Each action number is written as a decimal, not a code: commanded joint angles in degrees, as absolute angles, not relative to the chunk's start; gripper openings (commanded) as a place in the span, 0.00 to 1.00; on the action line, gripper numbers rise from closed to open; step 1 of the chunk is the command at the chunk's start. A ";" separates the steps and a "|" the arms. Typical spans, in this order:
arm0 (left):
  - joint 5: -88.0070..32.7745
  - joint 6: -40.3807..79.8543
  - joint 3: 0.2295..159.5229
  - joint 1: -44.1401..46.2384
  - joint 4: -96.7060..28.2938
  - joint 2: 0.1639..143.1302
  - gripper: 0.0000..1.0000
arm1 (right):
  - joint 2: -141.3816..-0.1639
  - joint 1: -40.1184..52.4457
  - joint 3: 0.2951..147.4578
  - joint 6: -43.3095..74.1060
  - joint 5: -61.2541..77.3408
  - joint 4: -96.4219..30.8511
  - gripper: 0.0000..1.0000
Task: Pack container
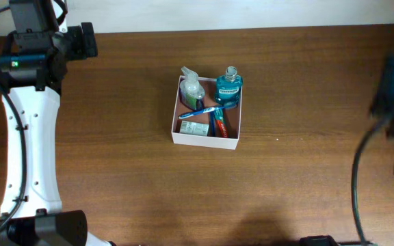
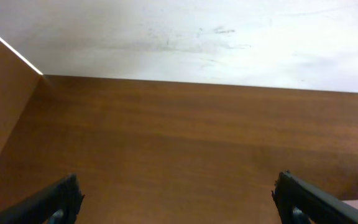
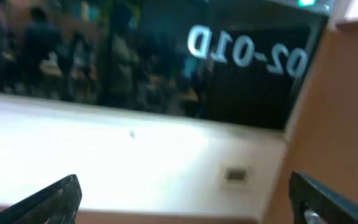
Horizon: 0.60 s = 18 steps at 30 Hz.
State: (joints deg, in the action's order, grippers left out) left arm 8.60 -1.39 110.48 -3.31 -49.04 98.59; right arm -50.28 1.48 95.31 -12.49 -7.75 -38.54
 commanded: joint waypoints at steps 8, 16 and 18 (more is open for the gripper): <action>8.84 -0.64 110.78 -3.44 -48.93 98.43 0.99 | -26.70 -6.20 62.37 -12.82 5.04 -31.33 0.99; 8.84 -0.64 110.78 -3.44 -48.95 98.43 0.99 | -13.56 -5.96 26.92 -12.80 8.67 -2.04 0.99; 8.84 -0.64 110.78 -3.42 -48.95 98.43 0.99 | -11.70 -5.56 19.66 -12.60 9.06 6.52 0.99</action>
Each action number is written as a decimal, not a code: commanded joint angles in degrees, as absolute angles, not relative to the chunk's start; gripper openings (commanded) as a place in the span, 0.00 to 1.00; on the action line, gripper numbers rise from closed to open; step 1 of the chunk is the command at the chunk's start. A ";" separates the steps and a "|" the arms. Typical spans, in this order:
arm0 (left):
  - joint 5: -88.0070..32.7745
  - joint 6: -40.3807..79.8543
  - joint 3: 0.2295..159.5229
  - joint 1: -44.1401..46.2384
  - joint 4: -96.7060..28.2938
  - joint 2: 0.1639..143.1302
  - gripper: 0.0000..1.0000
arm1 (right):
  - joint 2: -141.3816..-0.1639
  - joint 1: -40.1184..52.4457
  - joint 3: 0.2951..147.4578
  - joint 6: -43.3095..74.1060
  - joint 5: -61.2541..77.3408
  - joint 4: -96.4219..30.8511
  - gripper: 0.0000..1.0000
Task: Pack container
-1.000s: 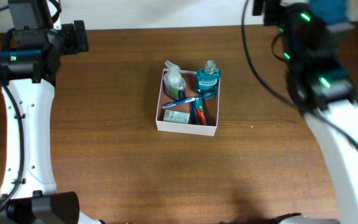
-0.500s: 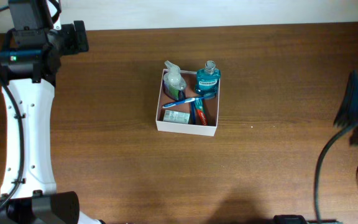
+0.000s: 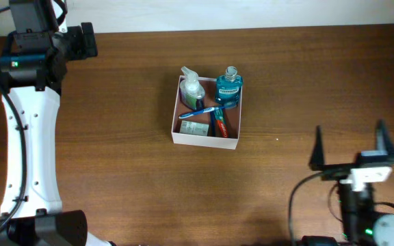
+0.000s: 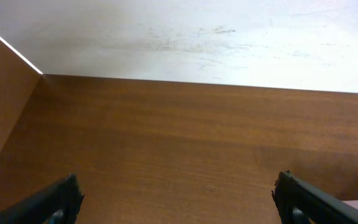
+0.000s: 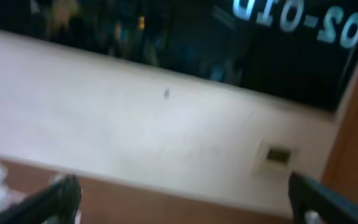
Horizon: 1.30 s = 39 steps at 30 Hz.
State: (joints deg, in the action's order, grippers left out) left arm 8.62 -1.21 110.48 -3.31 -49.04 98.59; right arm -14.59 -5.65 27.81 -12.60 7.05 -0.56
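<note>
A white open box (image 3: 204,141) stands mid-table holding a clear spray bottle (image 3: 193,87), a blue mouthwash bottle (image 3: 228,89), a blue toothbrush (image 3: 206,110), a red tube (image 3: 219,126) and a small white packet (image 3: 193,128). My left gripper (image 4: 179,205) is open over bare wood at the far left corner, nothing between its fingers. My right gripper (image 3: 351,143) stands open at the near right, well clear of the box; its wrist view shows its fingertips (image 5: 61,196) wide apart against the wall.
The brown wooden table (image 3: 115,171) runs to a white wall (image 4: 197,37) at the back. My left arm's white link (image 3: 29,137) stretches along the left side. Cables (image 3: 306,205) hang by the right arm's base at the near edge.
My right gripper has moved from the far right edge of the table toward the near right and now shows sharply, fingers apart. Its wrist view has dropped to take in the table edge. The left arm is unchanged.
</note>
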 commanded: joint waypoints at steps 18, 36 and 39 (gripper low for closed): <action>8.84 -0.64 110.78 -3.44 -48.95 98.43 0.99 | -0.99 -0.71 7.22 -7.84 6.83 3.09 0.99; 8.84 -0.64 110.78 -3.44 -48.95 98.43 0.99 | -0.19 -0.71 0.32 -5.50 6.94 -0.14 0.99; 8.84 -0.64 110.78 -3.44 -48.95 98.43 0.99 | -0.19 -0.71 0.32 -5.52 6.83 -3.92 0.98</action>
